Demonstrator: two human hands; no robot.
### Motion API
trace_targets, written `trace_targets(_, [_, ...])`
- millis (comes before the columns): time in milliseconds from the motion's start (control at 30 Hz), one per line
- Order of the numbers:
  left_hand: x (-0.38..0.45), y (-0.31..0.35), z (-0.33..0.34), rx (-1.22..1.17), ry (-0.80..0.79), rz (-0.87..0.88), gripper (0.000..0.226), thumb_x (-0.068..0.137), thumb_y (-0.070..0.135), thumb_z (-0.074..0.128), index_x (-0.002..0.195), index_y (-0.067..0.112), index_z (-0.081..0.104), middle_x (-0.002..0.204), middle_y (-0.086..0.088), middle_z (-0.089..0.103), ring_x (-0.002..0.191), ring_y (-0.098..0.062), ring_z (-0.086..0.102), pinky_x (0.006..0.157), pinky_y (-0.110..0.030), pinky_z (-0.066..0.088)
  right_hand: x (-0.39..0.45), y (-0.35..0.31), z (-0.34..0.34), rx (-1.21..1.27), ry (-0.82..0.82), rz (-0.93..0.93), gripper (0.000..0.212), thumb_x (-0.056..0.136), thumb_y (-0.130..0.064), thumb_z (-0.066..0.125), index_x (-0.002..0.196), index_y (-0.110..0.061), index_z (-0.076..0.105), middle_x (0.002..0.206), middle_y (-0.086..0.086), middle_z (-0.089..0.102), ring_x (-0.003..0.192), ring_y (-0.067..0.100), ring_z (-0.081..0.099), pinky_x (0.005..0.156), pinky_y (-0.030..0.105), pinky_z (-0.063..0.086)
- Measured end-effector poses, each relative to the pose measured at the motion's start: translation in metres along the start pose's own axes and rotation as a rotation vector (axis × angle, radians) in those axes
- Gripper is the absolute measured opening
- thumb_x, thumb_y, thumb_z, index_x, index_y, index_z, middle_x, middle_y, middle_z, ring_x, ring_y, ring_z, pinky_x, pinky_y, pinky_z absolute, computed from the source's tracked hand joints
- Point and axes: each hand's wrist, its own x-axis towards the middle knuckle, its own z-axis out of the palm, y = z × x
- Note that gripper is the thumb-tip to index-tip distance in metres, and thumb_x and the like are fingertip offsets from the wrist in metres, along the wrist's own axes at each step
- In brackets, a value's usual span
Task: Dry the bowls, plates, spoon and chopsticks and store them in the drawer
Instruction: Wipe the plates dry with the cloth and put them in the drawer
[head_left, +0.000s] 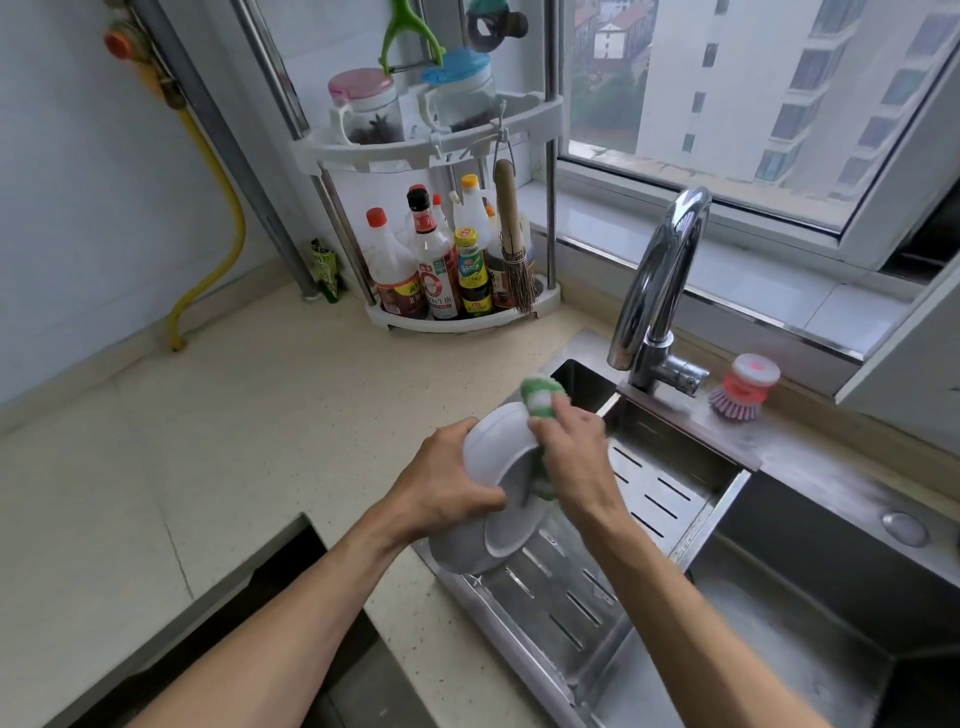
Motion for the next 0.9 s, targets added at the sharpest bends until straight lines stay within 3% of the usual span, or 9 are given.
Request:
trace_targets(167, [0.000, 0.003, -0.007, -0.045, 0.042, -0.026, 0.045, 0.059, 0.012, 0.081, 0.095, 0.028, 0.059, 0.090, 0.001, 0.066, 0.080, -0.021, 0.066, 0.063, -0.034, 0.057, -0.012, 0.009, -0.003, -0.063, 0.165, -0.337, 0.046, 0.089, -0.036, 0.066, 0.134, -0.033, 0.060, 0.101, -0.008, 0.054, 0.090, 0.004, 0.051, 0.086, 0.040, 0.049])
trace_targets(267, [-0.006, 0.007, -0.004, -0.125, -0.016, -0.009, 0.049, 0.055, 0.014, 0.077, 0.103, 0.023, 0.065, 0.093, -0.003, 0.069, 0.081, -0.024, 0.069, 0.066, -0.037, 0.059, -0.003, 0.014, 0.003, -0.122, 0.145, -0.221, 0.049, 0.087, -0.061, 0.051, 0.131, -0.043, 0.061, 0.143, 0.004, 0.043, 0.134, 0.017, 0.034, 0.110, 0.047, 0.032])
trace_targets(333, [-0.007, 0.008, 0.001, -0.185, -0.011, -0.018, 0.052, 0.054, 0.015, 0.077, 0.105, 0.018, 0.066, 0.096, -0.006, 0.071, 0.083, -0.026, 0.070, 0.067, -0.040, 0.060, -0.002, 0.010, 0.003, 0.067, 0.012, -0.150, 0.051, 0.090, -0.067, 0.039, 0.135, -0.049, 0.054, 0.162, -0.001, 0.026, 0.149, 0.009, 0.015, 0.121, 0.048, 0.019])
trace_targets(400, [-0.004, 0.008, 0.002, -0.200, 0.030, -0.018, 0.046, 0.057, 0.018, 0.077, 0.102, 0.019, 0.067, 0.095, -0.003, 0.073, 0.085, -0.023, 0.071, 0.071, -0.037, 0.061, -0.012, 0.004, 0.008, 0.097, -0.100, -0.251, 0.049, 0.095, -0.055, 0.035, 0.143, -0.049, 0.044, 0.164, -0.003, 0.023, 0.149, 0.006, 0.016, 0.122, 0.040, 0.019])
trace_targets(467, [-0.001, 0.008, 0.003, -0.202, 0.032, 0.017, 0.035, 0.066, 0.014, 0.072, 0.100, 0.017, 0.071, 0.097, 0.000, 0.076, 0.093, -0.017, 0.072, 0.079, -0.032, 0.060, -0.026, 0.005, 0.021, -0.029, -0.115, -0.446, 0.050, 0.096, -0.039, 0.039, 0.146, -0.043, 0.043, 0.159, -0.001, 0.030, 0.149, 0.014, 0.022, 0.122, 0.047, 0.022])
trace_targets(567, [0.000, 0.007, 0.004, -0.242, 0.011, 0.015, 0.036, 0.069, -0.001, 0.073, 0.103, 0.011, 0.071, 0.098, -0.003, 0.076, 0.092, -0.016, 0.072, 0.081, -0.032, 0.060, -0.015, 0.009, 0.026, -0.085, -0.068, -0.437, 0.045, 0.095, -0.044, 0.040, 0.139, -0.049, 0.047, 0.153, -0.007, 0.041, 0.151, 0.013, 0.015, 0.122, 0.058, 0.000])
trace_targets(733, [-0.002, 0.009, 0.001, -0.204, 0.012, 0.005, 0.046, 0.058, 0.007, 0.080, 0.101, 0.016, 0.067, 0.092, -0.004, 0.072, 0.079, -0.021, 0.069, 0.067, -0.033, 0.060, 0.007, -0.001, 0.013, 0.128, -0.005, -0.224, 0.035, 0.102, -0.027, 0.047, 0.132, -0.039, 0.058, 0.129, -0.002, 0.055, 0.119, 0.016, 0.053, 0.107, 0.046, 0.043])
trace_targets(867, [-0.002, 0.009, -0.003, -0.241, -0.020, 0.019, 0.044, 0.064, -0.002, 0.080, 0.103, 0.013, 0.066, 0.093, -0.005, 0.074, 0.082, -0.019, 0.072, 0.069, -0.028, 0.059, -0.005, 0.008, 0.028, -0.064, -0.115, -0.367, 0.041, 0.096, -0.049, 0.031, 0.136, -0.052, 0.039, 0.146, -0.007, 0.043, 0.145, 0.017, 0.030, 0.121, 0.052, 0.000])
trace_targets(900, [-0.004, 0.010, -0.004, -0.205, -0.033, 0.020, 0.044, 0.061, 0.003, 0.080, 0.101, 0.016, 0.066, 0.092, -0.003, 0.072, 0.080, -0.018, 0.070, 0.066, -0.027, 0.058, 0.001, 0.013, 0.023, -0.036, -0.123, -0.314, 0.040, 0.096, -0.053, 0.030, 0.134, -0.053, 0.041, 0.143, -0.007, 0.047, 0.143, 0.020, 0.035, 0.121, 0.056, 0.004])
